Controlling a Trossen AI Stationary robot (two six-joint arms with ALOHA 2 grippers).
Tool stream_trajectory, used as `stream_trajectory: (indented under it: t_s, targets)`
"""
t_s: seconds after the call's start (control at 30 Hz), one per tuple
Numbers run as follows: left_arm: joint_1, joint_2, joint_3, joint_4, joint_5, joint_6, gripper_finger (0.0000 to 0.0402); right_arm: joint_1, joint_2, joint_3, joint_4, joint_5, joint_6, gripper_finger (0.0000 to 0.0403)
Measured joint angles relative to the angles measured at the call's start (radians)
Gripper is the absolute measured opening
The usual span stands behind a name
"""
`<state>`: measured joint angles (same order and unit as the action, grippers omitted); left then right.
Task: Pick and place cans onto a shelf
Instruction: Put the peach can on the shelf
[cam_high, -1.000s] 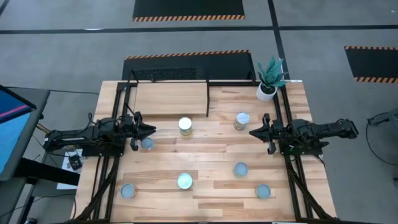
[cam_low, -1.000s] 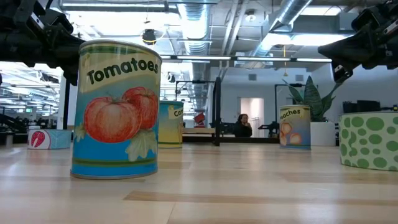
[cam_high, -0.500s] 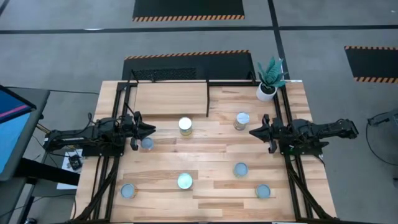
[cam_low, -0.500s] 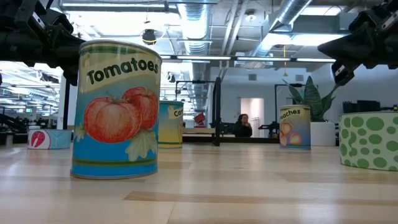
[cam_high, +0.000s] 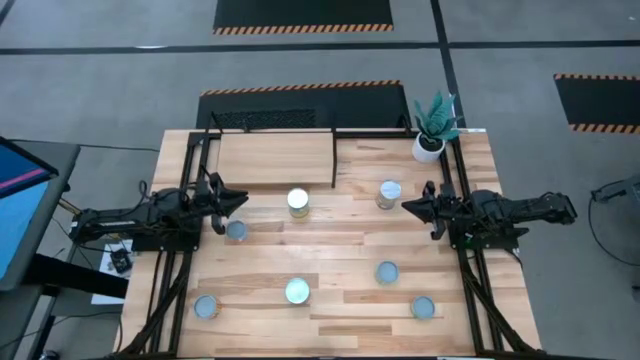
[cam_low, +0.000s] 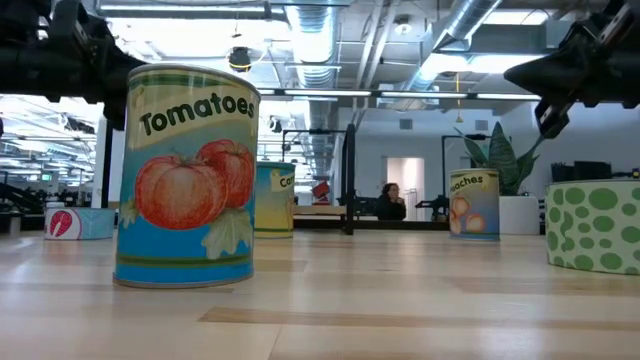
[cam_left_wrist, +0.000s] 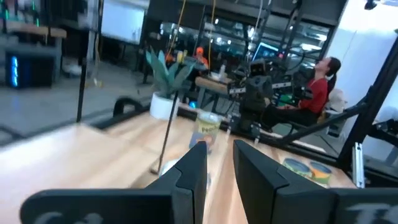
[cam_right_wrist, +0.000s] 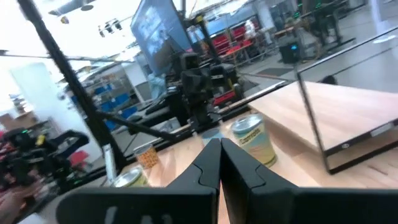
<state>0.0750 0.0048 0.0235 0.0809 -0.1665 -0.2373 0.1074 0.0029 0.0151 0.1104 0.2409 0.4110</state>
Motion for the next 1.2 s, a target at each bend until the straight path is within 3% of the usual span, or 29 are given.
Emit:
stream_trajectory:
  t_s: [0.2, 0.3, 0.37, 0.5, 0.57, 0.67, 0.77, 0.83, 0.9, 1.0, 1.2]
  targets:
    - [0.000, 0.000, 0.001, 0.077, 0.004, 0.156, 0.0068, -0.027, 0.000, 0.000, 0.036, 0.001, -0.016, 0.0033]
    - [0.000, 0.000, 0.001, 0.102, 0.004, 0.193, 0.0068, -0.038, 0.000, 0.000, 0.198, -0.009, -0.019, 0.0033]
    - [0.000, 0.000, 0.001, 0.119, 0.004, 0.216, 0.0068, -0.036, 0.016, 0.002, 0.378, -0.088, -0.079, 0.0033]
    - [0.000, 0.000, 0.001, 0.128, 0.004, 0.251, 0.0068, -0.006, 0.097, 0.009, 0.676, -0.356, -0.352, 0.0033]
    - [0.000, 0.000, 0.001, 0.128, 0.002, 0.252, 0.0068, 0.010, 0.146, 0.042, 0.689, -0.358, -0.460, 0.0033]
    - [0.000, 0.000, 0.001, 0.128, 0.001, 0.245, 0.0068, 0.019, 0.226, 0.146, 0.565, -0.217, -0.527, 0.0033]
    - [0.000, 0.000, 0.001, 0.128, 0.000, 0.244, 0.0068, 0.014, 0.323, 0.296, 0.249, 0.050, -0.538, 0.0033]
    - [0.000, 0.000, 0.001, 0.127, -0.006, 0.244, 0.0068, 0.003, 0.397, 0.410, 0.017, 0.255, -0.481, 0.0033]
    - [0.000, 0.000, 0.001, 0.126, -0.015, 0.244, 0.0068, -0.013, 0.482, 0.518, -0.173, 0.383, -0.382, 0.0033]
    - [0.000, 0.000, 0.001, 0.115, -0.039, 0.246, 0.0068, -0.031, 0.587, 0.652, -0.374, 0.401, -0.280, 0.0033]
    - [0.000, 0.000, 0.001, 0.101, -0.066, 0.247, 0.0068, -0.037, 0.776, 0.888, -0.621, 0.386, -0.279, 0.0033]
